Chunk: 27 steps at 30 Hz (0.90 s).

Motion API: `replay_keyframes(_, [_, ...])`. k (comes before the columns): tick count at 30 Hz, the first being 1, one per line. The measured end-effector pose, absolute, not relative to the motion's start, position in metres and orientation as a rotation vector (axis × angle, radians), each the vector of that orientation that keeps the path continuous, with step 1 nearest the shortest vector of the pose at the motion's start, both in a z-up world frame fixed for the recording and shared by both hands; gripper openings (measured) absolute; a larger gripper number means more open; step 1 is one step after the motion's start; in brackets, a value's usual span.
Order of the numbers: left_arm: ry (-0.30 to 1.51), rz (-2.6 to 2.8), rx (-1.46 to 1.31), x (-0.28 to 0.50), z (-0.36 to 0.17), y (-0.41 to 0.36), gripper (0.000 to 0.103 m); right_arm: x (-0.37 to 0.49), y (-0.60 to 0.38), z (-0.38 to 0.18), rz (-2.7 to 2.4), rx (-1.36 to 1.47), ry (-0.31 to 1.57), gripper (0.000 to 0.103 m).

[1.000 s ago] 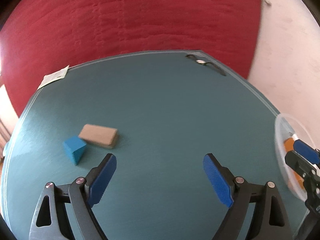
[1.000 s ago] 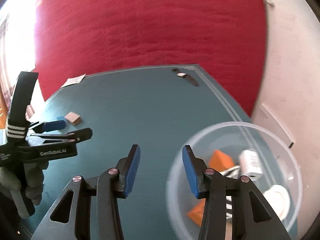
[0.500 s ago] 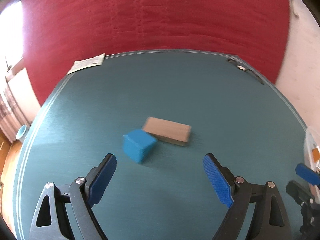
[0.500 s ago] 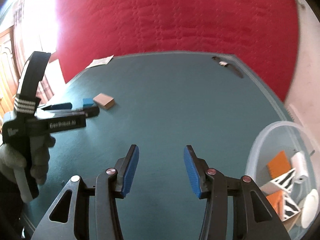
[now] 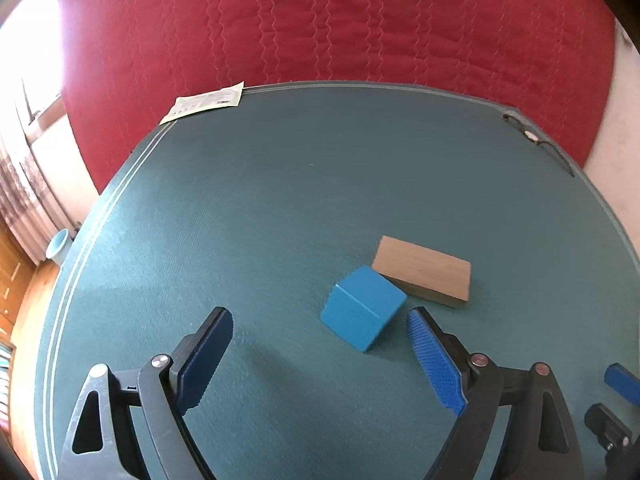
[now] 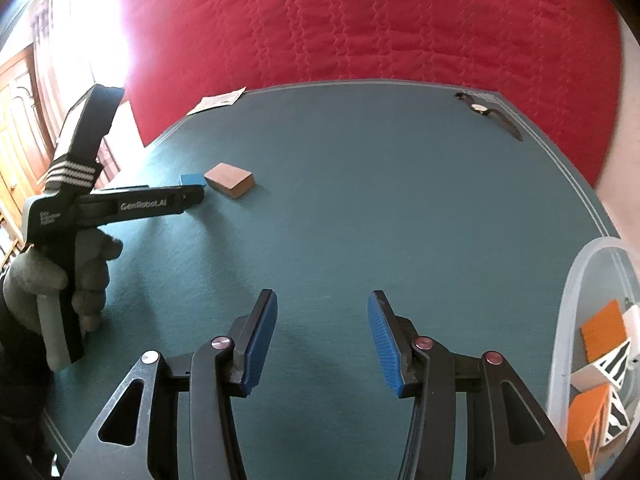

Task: Organize rigid objects
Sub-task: 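Withdraw both open grippers from the tub toward the blue and beige blocks, then grasp the blue triangular prism with the left gripper, then move the right gripper over the beige wooden block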

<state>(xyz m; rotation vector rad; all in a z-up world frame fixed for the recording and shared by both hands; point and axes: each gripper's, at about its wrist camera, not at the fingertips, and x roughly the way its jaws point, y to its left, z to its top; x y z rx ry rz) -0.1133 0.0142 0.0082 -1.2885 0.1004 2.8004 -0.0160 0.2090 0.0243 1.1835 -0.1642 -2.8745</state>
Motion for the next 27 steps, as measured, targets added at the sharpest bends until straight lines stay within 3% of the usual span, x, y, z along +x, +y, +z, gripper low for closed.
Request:
replay_keyframes(9, [0.144,2.743,-1.296,-0.122,0.007,0.019,0.067,-0.022,0.205,0.019,-2.848,1.209,-0.167,0.049])
replay_keyframes(15, [0.143,2.694,-1.258,-0.116,0.009,0.024,0.039,-0.029,0.2,0.018,-2.828,1.224,-0.171,0.049])
replay_keyframes(27, [0.042,2.8,-1.221,-0.109,0.014,0.003,0.035,-0.067,0.18,0.027,-2.783,1.222,-0.147,0.049])
